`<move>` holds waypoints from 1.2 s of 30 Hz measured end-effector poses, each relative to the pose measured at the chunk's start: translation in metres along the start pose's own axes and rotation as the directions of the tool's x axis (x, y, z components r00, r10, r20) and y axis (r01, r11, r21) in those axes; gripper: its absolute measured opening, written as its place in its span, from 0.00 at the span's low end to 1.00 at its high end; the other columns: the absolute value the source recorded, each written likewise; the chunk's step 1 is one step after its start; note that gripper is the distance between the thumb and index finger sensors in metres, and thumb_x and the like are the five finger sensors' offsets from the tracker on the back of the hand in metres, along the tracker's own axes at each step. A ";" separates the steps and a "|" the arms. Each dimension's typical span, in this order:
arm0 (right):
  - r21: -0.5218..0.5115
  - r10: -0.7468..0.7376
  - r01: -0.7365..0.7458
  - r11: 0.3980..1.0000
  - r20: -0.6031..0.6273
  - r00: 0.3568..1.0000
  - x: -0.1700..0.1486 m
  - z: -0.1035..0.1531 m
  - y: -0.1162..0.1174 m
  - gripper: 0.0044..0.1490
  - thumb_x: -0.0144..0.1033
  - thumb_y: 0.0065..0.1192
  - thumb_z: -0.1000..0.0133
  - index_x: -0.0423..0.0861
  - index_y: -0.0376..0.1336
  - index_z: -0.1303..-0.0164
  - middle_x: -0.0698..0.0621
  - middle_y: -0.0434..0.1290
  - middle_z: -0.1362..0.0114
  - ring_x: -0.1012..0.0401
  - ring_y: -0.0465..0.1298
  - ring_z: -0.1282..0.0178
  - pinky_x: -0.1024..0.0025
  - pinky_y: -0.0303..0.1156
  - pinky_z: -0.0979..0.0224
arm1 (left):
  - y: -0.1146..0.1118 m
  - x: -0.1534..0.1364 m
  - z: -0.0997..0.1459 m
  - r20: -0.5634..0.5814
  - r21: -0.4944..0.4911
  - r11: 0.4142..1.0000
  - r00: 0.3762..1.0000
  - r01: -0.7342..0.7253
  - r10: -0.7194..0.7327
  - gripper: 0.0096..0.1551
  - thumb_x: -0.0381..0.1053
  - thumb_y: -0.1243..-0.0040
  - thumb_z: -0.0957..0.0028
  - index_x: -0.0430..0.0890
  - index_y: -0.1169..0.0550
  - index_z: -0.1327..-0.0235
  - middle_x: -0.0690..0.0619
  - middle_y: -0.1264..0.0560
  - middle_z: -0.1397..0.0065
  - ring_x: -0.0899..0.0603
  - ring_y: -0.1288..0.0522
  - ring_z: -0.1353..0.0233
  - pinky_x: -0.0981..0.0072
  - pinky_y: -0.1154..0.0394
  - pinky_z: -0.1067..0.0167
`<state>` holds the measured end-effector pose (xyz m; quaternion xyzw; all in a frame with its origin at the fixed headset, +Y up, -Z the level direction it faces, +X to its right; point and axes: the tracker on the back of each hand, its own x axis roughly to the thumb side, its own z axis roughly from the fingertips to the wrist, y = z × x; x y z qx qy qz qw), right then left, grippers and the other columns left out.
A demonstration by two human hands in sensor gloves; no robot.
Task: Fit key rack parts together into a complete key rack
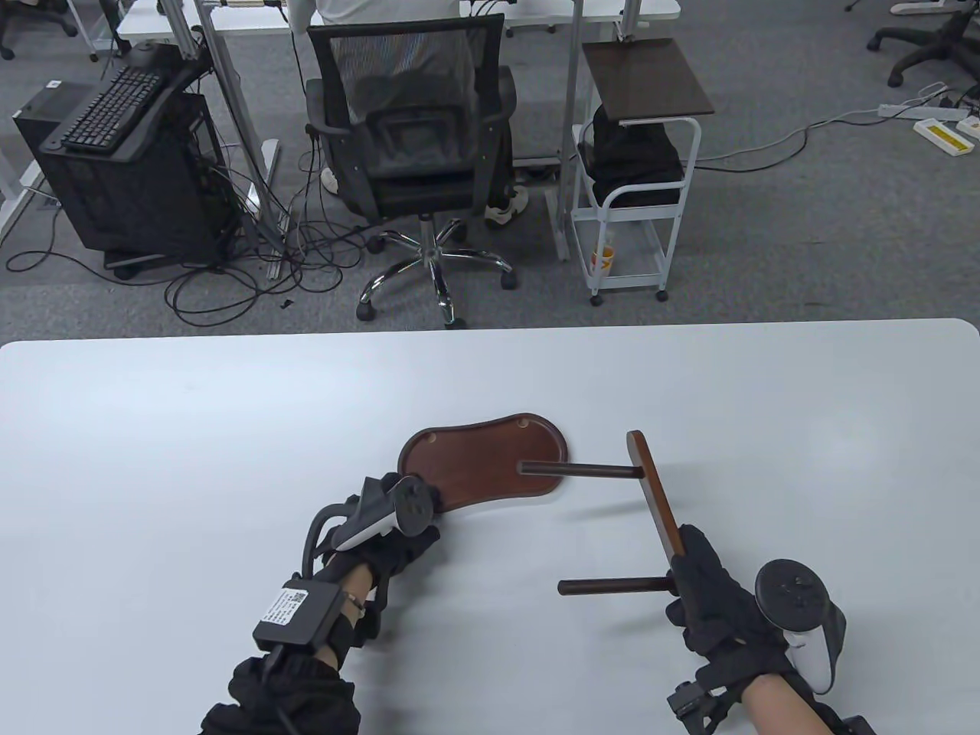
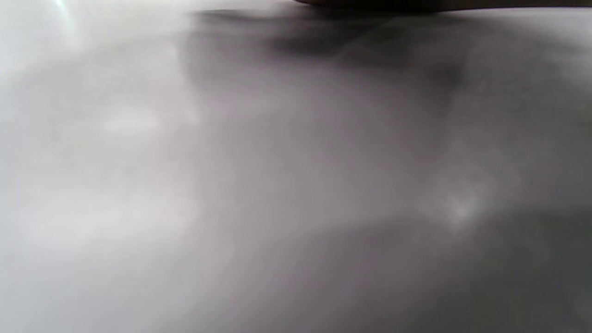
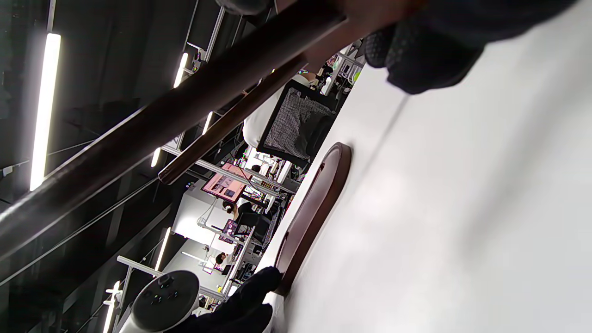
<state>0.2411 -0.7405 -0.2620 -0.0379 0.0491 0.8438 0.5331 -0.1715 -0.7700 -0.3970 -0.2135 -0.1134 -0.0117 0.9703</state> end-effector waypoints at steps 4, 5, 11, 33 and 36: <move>-0.001 0.001 -0.001 1.000 0.003 1.000 0.000 0.000 0.000 0.41 0.47 0.41 0.34 0.37 0.45 0.15 0.28 0.66 0.32 0.40 0.76 0.55 0.58 0.76 0.64 | -0.006 0.002 0.015 0.047 0.012 0.999 0.998 0.036 -0.036 0.37 0.68 0.61 0.42 0.65 0.52 0.20 0.62 0.59 0.10 0.46 0.58 0.10 0.34 0.50 0.18; -0.001 0.001 -0.001 1.000 0.003 1.000 0.000 0.000 0.000 0.41 0.47 0.41 0.34 0.37 0.45 0.15 0.28 0.66 0.32 0.40 0.76 0.54 0.58 0.76 0.64 | -0.008 0.002 0.017 0.055 0.013 0.999 0.998 0.041 -0.042 0.37 0.68 0.61 0.42 0.65 0.53 0.20 0.62 0.59 0.10 0.45 0.58 0.10 0.34 0.50 0.19; -0.005 0.000 0.000 1.000 0.011 1.000 0.000 0.000 -0.001 0.41 0.47 0.41 0.34 0.37 0.45 0.15 0.28 0.66 0.32 0.41 0.76 0.55 0.58 0.76 0.64 | -0.019 0.003 0.040 0.116 0.006 0.999 0.992 0.039 -0.040 0.37 0.68 0.61 0.41 0.65 0.53 0.20 0.63 0.59 0.09 0.45 0.59 0.10 0.33 0.51 0.19; -0.033 -0.004 0.005 0.999 0.036 0.999 0.001 0.001 -0.006 0.41 0.47 0.41 0.34 0.38 0.45 0.15 0.28 0.66 0.32 0.41 0.76 0.54 0.58 0.76 0.64 | -0.052 0.016 0.104 0.282 -0.033 0.999 0.959 0.034 -0.023 0.37 0.68 0.61 0.41 0.65 0.53 0.20 0.63 0.61 0.11 0.41 0.63 0.11 0.34 0.55 0.19; -0.034 -0.005 0.007 0.999 0.038 0.999 0.001 0.001 -0.006 0.41 0.47 0.41 0.34 0.37 0.45 0.15 0.28 0.66 0.32 0.41 0.76 0.54 0.58 0.76 0.64 | -0.055 0.018 0.109 0.294 -0.031 0.999 0.955 0.033 -0.023 0.37 0.68 0.61 0.41 0.65 0.53 0.20 0.62 0.61 0.12 0.41 0.63 0.11 0.33 0.55 0.19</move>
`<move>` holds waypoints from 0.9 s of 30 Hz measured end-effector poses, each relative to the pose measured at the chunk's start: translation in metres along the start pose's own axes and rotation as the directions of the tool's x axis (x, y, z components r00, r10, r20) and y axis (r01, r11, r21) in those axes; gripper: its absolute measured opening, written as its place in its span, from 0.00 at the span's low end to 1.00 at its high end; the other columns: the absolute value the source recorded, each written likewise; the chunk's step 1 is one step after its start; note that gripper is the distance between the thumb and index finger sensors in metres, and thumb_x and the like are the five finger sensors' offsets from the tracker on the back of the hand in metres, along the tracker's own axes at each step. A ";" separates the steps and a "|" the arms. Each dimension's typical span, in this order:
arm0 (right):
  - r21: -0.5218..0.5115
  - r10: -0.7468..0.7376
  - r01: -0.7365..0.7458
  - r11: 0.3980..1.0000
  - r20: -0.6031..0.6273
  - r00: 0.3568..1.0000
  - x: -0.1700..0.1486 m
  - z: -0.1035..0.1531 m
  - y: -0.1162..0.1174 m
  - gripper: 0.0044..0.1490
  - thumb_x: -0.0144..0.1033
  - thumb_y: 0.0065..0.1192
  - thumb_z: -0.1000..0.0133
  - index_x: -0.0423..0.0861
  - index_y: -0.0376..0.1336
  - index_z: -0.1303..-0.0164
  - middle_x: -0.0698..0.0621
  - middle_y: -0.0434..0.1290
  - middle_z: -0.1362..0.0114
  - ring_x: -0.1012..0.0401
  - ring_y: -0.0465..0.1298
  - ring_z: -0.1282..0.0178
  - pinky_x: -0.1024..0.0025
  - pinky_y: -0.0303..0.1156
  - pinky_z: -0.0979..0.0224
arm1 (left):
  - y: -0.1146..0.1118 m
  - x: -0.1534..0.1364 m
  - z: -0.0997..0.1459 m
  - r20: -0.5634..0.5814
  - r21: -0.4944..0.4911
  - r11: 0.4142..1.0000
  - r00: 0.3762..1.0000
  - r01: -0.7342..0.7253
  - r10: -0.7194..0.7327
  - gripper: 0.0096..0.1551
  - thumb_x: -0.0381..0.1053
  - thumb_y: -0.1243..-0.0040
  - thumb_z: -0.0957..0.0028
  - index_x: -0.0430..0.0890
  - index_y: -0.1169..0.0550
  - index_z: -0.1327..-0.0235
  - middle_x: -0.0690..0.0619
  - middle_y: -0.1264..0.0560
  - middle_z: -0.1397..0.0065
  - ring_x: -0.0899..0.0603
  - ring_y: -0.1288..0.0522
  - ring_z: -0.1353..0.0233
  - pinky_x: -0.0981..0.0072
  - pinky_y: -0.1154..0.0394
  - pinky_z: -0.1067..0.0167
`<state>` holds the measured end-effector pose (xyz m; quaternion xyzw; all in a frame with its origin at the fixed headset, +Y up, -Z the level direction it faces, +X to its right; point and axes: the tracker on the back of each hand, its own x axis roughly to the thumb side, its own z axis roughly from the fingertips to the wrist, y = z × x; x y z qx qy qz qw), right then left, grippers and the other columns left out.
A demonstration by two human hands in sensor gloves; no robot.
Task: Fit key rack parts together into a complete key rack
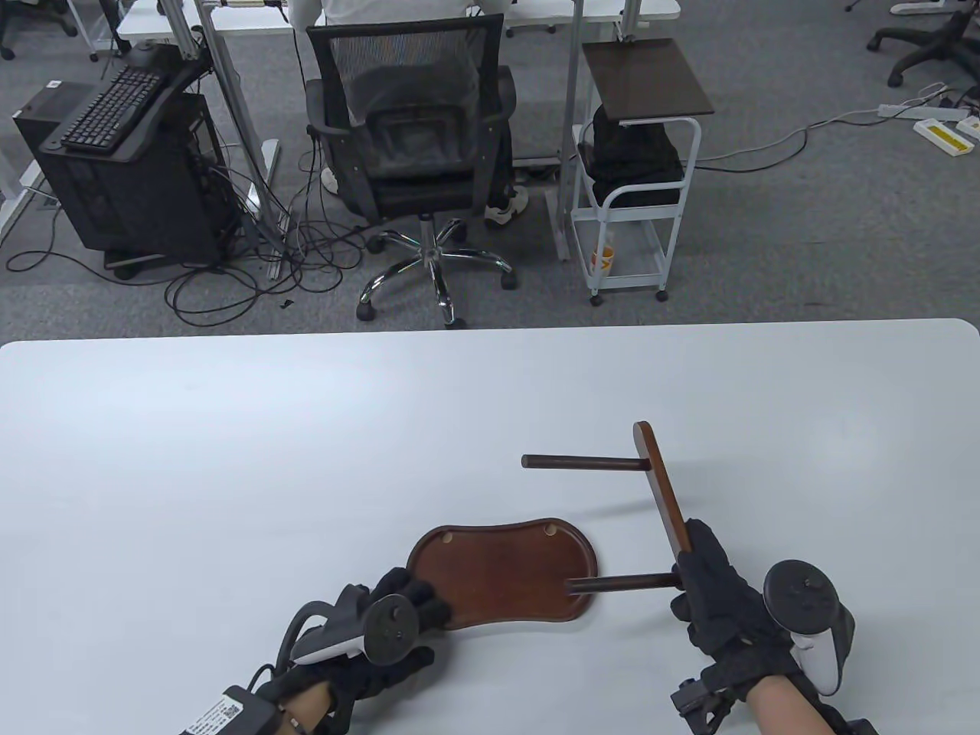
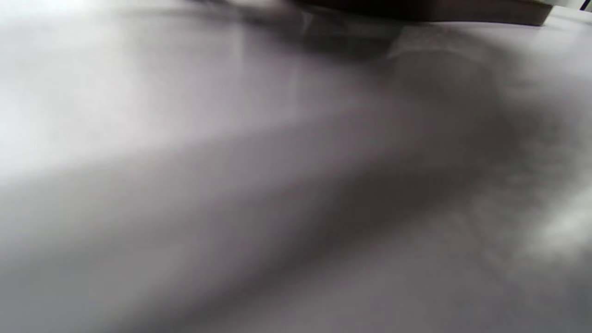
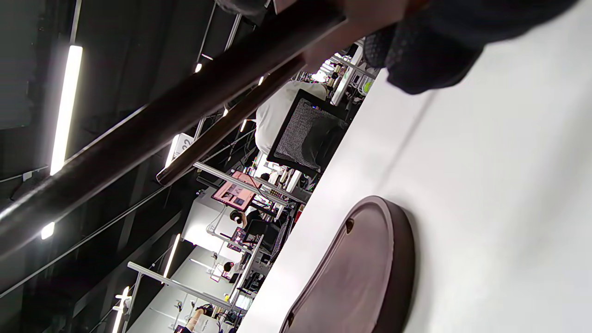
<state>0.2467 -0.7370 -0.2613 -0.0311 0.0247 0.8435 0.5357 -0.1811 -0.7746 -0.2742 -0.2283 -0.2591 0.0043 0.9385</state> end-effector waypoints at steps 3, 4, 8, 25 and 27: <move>-0.002 -0.002 0.002 1.000 0.002 1.000 0.000 0.000 0.000 0.41 0.47 0.41 0.34 0.38 0.45 0.15 0.28 0.66 0.32 0.41 0.76 0.54 0.58 0.76 0.64 | -0.003 0.004 0.003 0.014 -0.003 1.000 1.000 -0.005 0.005 0.37 0.68 0.61 0.41 0.64 0.53 0.19 0.62 0.61 0.12 0.40 0.64 0.11 0.32 0.54 0.20; -0.002 -0.002 0.002 1.000 0.002 1.000 0.000 0.000 -0.001 0.41 0.47 0.41 0.34 0.38 0.45 0.15 0.28 0.66 0.32 0.41 0.76 0.54 0.58 0.76 0.64 | -0.003 0.005 0.004 0.016 -0.004 1.000 1.000 -0.004 0.004 0.37 0.68 0.61 0.41 0.64 0.53 0.19 0.62 0.61 0.12 0.40 0.64 0.11 0.32 0.55 0.20; -0.004 0.001 -0.001 1.000 0.003 1.000 0.000 0.000 -0.001 0.41 0.47 0.41 0.34 0.38 0.45 0.15 0.28 0.66 0.32 0.41 0.76 0.54 0.58 0.76 0.64 | -0.005 0.011 0.007 0.029 -0.024 1.000 0.999 0.019 -0.018 0.38 0.68 0.61 0.41 0.64 0.54 0.19 0.61 0.62 0.12 0.40 0.64 0.12 0.32 0.53 0.20; 0.011 0.004 -0.003 1.000 -0.006 1.000 0.000 0.000 0.001 0.41 0.47 0.41 0.34 0.37 0.45 0.15 0.28 0.66 0.32 0.41 0.76 0.54 0.58 0.76 0.64 | 0.002 0.020 0.012 0.080 -0.039 0.999 0.997 0.011 -0.008 0.38 0.68 0.61 0.41 0.62 0.49 0.18 0.59 0.58 0.10 0.41 0.61 0.11 0.27 0.57 0.24; 0.013 0.002 -0.002 1.000 -0.008 1.000 -0.001 0.000 0.001 0.41 0.48 0.41 0.34 0.37 0.46 0.15 0.28 0.67 0.32 0.41 0.76 0.55 0.58 0.76 0.64 | 0.017 0.015 0.013 0.084 0.024 1.000 0.996 -0.006 0.004 0.38 0.68 0.61 0.42 0.63 0.51 0.18 0.60 0.55 0.10 0.43 0.59 0.10 0.28 0.56 0.23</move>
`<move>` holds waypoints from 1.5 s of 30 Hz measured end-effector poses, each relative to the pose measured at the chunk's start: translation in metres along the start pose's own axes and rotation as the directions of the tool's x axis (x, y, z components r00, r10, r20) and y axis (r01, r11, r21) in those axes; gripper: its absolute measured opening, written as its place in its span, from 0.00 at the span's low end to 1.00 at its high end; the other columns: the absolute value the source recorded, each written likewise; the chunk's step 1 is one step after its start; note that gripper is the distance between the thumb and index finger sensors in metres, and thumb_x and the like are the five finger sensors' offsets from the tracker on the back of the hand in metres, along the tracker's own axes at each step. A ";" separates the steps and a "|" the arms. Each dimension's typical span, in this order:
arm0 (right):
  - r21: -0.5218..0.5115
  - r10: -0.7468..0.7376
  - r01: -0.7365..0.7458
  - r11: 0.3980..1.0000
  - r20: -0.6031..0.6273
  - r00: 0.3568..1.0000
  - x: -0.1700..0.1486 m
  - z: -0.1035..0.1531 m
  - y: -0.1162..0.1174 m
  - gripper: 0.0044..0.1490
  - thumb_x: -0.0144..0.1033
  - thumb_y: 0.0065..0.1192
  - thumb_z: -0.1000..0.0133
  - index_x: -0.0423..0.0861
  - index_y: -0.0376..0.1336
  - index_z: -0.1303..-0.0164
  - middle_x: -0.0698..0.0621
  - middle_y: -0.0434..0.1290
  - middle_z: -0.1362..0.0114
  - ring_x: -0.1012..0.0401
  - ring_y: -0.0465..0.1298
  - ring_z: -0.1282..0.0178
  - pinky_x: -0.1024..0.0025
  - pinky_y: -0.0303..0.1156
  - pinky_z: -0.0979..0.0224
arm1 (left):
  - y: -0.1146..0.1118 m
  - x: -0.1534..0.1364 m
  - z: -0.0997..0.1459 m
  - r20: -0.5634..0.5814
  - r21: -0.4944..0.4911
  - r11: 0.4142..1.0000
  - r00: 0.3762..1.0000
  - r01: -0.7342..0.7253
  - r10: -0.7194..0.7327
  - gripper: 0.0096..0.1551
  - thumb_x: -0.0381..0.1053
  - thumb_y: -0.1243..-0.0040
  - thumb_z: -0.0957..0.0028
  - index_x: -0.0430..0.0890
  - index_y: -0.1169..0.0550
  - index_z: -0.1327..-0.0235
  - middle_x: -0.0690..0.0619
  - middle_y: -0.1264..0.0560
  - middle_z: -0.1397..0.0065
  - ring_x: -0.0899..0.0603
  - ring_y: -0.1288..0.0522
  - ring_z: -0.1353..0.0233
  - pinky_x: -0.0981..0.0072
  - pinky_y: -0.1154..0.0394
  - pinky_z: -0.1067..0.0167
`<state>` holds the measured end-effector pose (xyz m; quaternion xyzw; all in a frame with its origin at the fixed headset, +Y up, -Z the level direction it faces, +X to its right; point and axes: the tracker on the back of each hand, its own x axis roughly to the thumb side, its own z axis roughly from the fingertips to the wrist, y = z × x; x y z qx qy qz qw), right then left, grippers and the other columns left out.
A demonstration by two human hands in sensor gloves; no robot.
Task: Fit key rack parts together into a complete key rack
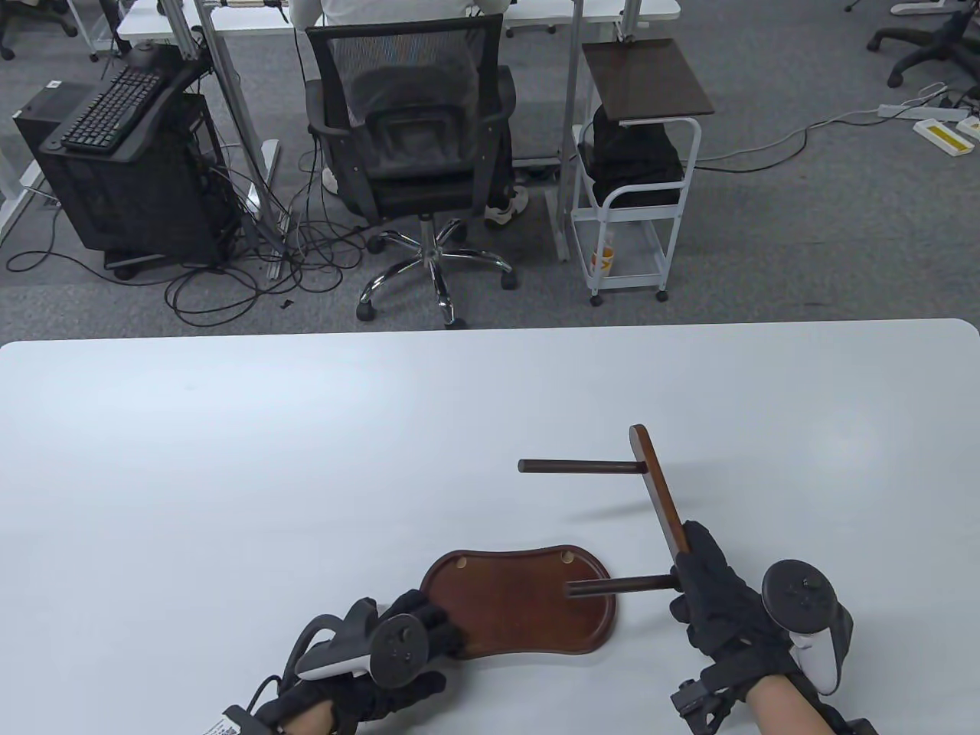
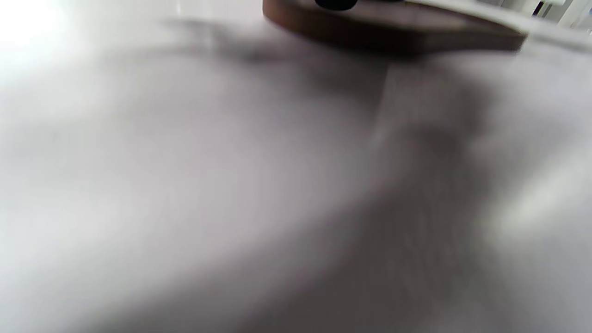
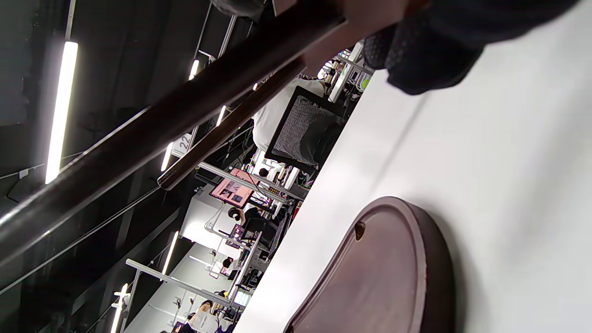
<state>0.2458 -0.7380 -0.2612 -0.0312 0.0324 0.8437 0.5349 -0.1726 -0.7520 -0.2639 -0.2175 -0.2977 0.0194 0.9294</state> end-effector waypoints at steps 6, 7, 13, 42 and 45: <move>0.001 -0.003 0.003 1.000 0.003 1.000 -0.002 -0.005 0.001 0.40 0.48 0.45 0.34 0.39 0.52 0.16 0.30 0.71 0.33 0.41 0.78 0.55 0.58 0.77 0.64 | 0.057 -0.031 0.000 -0.087 0.212 0.959 0.974 -0.189 0.211 0.38 0.67 0.61 0.40 0.60 0.49 0.16 0.55 0.53 0.09 0.38 0.56 0.10 0.30 0.49 0.21; 0.003 -0.013 0.013 1.000 0.008 1.000 -0.002 -0.006 0.001 0.39 0.49 0.45 0.35 0.39 0.54 0.17 0.31 0.72 0.33 0.41 0.78 0.56 0.57 0.77 0.64 | 0.065 -0.035 -0.002 -0.100 0.246 0.943 0.962 -0.225 0.256 0.38 0.67 0.61 0.40 0.59 0.49 0.16 0.52 0.52 0.09 0.38 0.54 0.10 0.31 0.48 0.21; 0.023 -0.052 0.051 0.998 0.054 0.997 0.004 -0.017 0.006 0.37 0.50 0.46 0.35 0.39 0.62 0.24 0.34 0.77 0.36 0.42 0.80 0.56 0.56 0.78 0.63 | 0.079 -0.036 -0.018 -0.075 0.356 0.821 0.862 -0.446 0.501 0.37 0.65 0.60 0.39 0.55 0.43 0.16 0.48 0.43 0.10 0.38 0.39 0.14 0.35 0.35 0.26; 0.136 0.080 -0.115 0.984 0.236 0.968 0.056 -0.060 0.054 0.27 0.47 0.57 0.37 0.37 0.75 0.50 0.41 0.85 0.48 0.44 0.84 0.63 0.54 0.78 0.67 | 0.035 -0.020 -0.056 -0.015 -0.246 -0.361 -0.369 -0.900 0.929 0.62 0.71 0.61 0.35 0.27 0.70 0.26 0.35 0.27 0.27 0.46 0.14 0.42 0.58 0.16 0.47; 0.132 0.112 -0.151 0.980 0.264 0.958 0.056 -0.061 0.056 0.27 0.48 0.58 0.38 0.38 0.75 0.50 0.41 0.85 0.48 0.44 0.84 0.63 0.54 0.78 0.67 | 0.030 -0.021 -0.057 -0.041 -0.225 -0.382 -0.383 -0.896 0.923 0.61 0.71 0.62 0.35 0.27 0.69 0.25 0.35 0.26 0.28 0.44 0.14 0.42 0.57 0.16 0.47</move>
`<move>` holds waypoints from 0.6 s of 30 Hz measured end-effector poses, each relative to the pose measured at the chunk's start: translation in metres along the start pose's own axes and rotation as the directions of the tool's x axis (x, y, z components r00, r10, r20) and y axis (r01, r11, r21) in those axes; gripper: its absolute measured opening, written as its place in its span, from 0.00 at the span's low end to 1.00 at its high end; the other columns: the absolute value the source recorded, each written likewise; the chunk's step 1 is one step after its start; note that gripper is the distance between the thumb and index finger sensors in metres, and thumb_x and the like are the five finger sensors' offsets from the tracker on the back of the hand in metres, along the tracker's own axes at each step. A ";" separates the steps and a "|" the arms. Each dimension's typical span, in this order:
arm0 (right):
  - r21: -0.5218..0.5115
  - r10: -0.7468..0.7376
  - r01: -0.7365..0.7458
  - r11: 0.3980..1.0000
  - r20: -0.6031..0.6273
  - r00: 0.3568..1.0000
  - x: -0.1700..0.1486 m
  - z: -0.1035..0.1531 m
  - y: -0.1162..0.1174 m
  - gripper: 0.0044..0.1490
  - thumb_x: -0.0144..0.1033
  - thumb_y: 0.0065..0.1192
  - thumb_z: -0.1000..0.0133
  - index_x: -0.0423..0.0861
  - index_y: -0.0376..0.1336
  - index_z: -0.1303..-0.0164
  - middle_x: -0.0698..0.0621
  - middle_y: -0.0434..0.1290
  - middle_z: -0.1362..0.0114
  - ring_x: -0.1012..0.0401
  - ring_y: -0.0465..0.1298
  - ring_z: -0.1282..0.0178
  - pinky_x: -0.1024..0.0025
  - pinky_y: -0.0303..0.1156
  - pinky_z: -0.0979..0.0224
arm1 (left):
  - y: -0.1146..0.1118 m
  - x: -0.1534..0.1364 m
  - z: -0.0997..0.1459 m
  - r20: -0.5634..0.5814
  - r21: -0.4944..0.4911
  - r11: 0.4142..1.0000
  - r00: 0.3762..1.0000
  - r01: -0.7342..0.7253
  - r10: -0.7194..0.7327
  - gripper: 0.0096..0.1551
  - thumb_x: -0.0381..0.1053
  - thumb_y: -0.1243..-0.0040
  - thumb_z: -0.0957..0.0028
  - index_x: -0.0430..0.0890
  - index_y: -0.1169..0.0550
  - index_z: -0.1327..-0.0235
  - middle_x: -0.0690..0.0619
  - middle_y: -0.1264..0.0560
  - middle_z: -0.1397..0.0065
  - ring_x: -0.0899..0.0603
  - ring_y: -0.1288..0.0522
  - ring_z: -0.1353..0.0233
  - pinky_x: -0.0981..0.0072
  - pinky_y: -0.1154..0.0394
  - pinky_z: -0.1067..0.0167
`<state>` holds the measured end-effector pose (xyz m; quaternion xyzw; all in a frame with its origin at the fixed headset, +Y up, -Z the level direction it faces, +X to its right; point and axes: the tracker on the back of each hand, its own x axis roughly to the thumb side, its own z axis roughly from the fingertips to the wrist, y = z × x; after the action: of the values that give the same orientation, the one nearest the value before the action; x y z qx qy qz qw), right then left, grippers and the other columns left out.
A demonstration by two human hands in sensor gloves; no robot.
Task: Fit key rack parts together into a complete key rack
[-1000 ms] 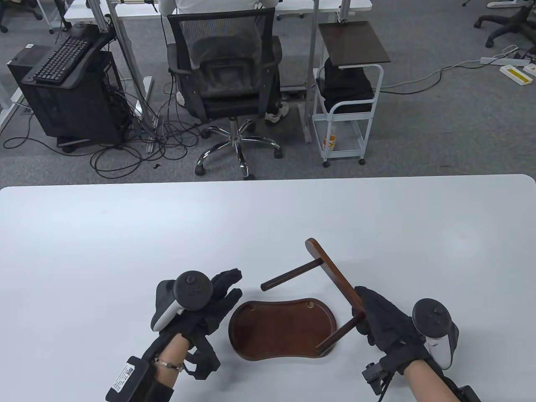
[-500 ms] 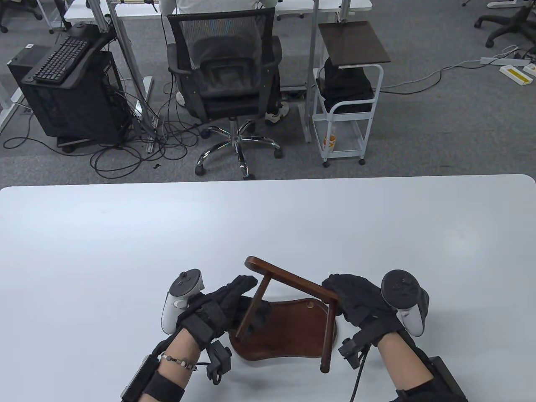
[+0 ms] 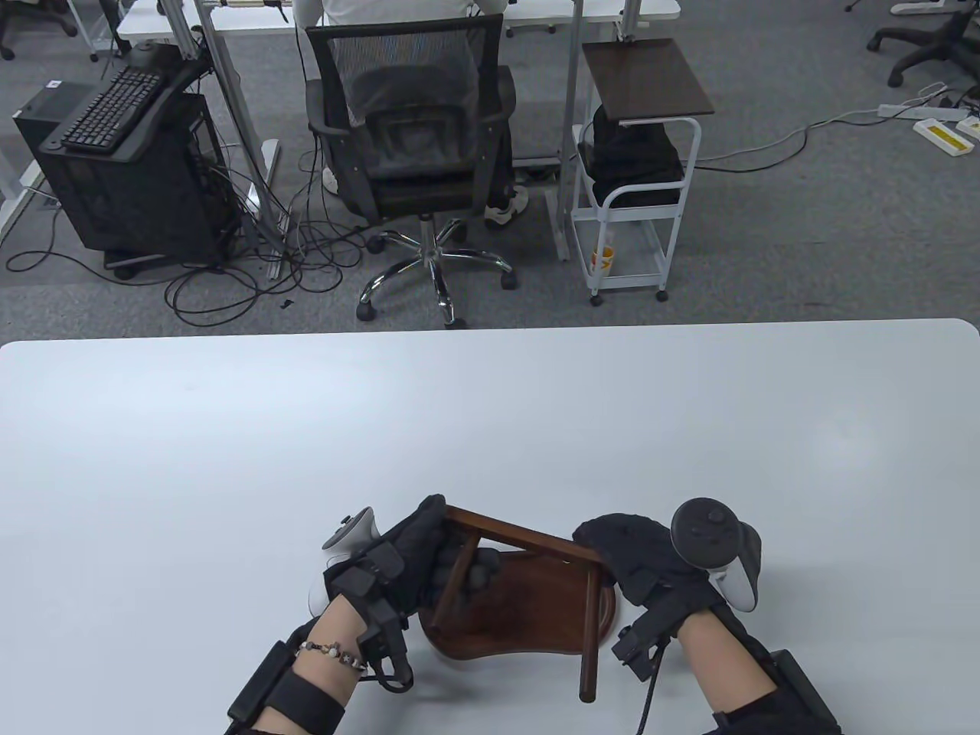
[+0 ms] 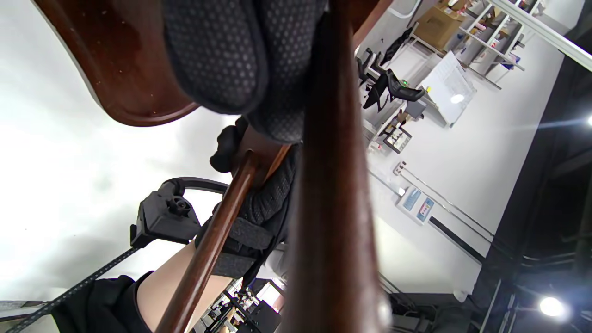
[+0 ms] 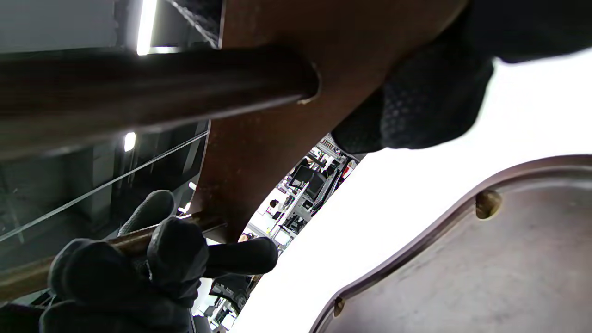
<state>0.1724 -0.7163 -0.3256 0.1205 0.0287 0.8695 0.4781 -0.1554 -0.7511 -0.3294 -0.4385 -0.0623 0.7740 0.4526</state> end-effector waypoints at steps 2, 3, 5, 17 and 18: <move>0.006 0.010 -0.010 1.000 0.018 1.000 0.001 0.000 0.001 0.27 0.48 0.58 0.38 0.38 0.75 0.50 0.41 0.85 0.48 0.44 0.83 0.62 0.53 0.78 0.66 | 0.001 -0.001 0.000 -0.014 0.011 1.000 1.000 -0.007 0.007 0.60 0.71 0.64 0.35 0.27 0.68 0.24 0.35 0.26 0.29 0.44 0.13 0.43 0.56 0.16 0.48; 0.005 0.015 -0.015 1.000 0.027 1.000 0.002 0.001 0.002 0.27 0.48 0.58 0.38 0.38 0.75 0.50 0.41 0.85 0.48 0.44 0.83 0.62 0.53 0.78 0.66 | 0.002 -0.002 0.000 -0.018 0.008 1.000 1.000 -0.007 0.007 0.59 0.71 0.65 0.35 0.27 0.68 0.24 0.34 0.26 0.29 0.43 0.13 0.43 0.56 0.16 0.48; 0.000 0.042 -0.042 0.999 0.059 0.997 0.006 0.002 0.002 0.27 0.48 0.58 0.38 0.38 0.75 0.50 0.41 0.85 0.47 0.44 0.83 0.62 0.53 0.78 0.66 | 0.001 -0.001 0.002 -0.037 0.002 1.000 0.999 -0.001 0.001 0.58 0.72 0.68 0.35 0.28 0.67 0.23 0.34 0.26 0.29 0.43 0.14 0.43 0.54 0.16 0.47; 0.012 0.148 -0.149 0.989 0.065 0.987 0.016 0.009 -0.003 0.38 0.52 0.47 0.35 0.38 0.60 0.23 0.34 0.69 0.22 0.35 0.70 0.31 0.35 0.68 0.39 | 0.001 0.005 0.007 -0.018 0.071 0.984 0.987 0.164 -0.163 0.49 0.70 0.70 0.33 0.33 0.56 0.19 0.38 0.23 0.30 0.40 0.15 0.41 0.49 0.18 0.45; -0.011 0.110 -0.110 0.994 0.031 0.993 0.012 0.010 -0.006 0.41 0.53 0.46 0.35 0.37 0.57 0.20 0.32 0.66 0.20 0.34 0.68 0.30 0.33 0.67 0.38 | 0.000 0.006 0.007 -0.010 0.078 0.980 0.983 0.182 -0.182 0.48 0.70 0.70 0.33 0.34 0.56 0.19 0.38 0.23 0.30 0.40 0.15 0.40 0.49 0.19 0.45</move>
<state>0.1735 -0.7040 -0.3144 0.1333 0.0104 0.8927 0.4304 -0.1622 -0.7448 -0.3287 -0.4141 -0.0710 0.7305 0.5384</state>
